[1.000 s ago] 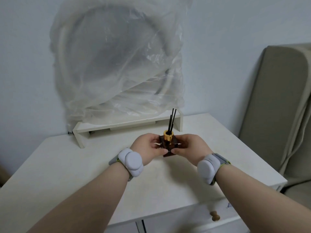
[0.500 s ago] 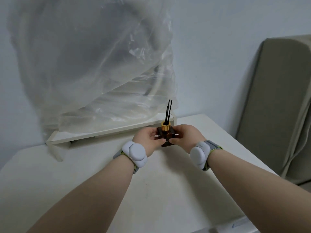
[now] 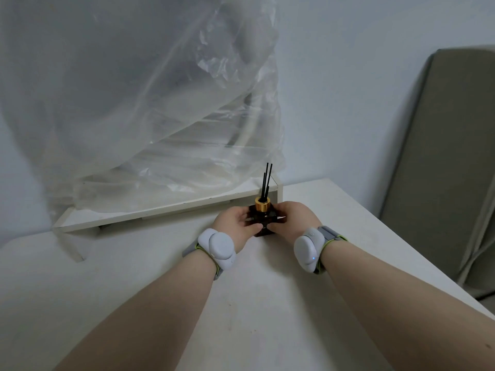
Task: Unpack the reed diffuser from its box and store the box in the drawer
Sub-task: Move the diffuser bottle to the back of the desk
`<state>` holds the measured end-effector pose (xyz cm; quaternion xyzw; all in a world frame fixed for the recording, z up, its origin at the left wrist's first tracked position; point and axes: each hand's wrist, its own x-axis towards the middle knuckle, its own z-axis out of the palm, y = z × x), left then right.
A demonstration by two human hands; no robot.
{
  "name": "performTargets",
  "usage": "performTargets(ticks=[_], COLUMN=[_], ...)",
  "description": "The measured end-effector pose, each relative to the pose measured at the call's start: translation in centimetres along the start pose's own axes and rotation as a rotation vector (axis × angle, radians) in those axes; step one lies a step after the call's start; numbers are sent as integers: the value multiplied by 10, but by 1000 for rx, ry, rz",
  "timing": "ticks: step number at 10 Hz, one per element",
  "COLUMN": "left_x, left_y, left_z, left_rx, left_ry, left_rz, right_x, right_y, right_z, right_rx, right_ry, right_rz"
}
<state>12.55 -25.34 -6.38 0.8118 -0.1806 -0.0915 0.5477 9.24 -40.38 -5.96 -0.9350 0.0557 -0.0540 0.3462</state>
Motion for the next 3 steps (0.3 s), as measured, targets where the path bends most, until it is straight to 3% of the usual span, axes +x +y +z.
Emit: performTargets(ticks=[3], left_x=[-1], left_y=[1], left_z=[-1], left_rx=[26], left_ry=[1], left_rz=[-39], right_x=[4], right_y=[-5], right_z=[-7], right_rx=[-71], right_ry=[-12], right_rz=[89])
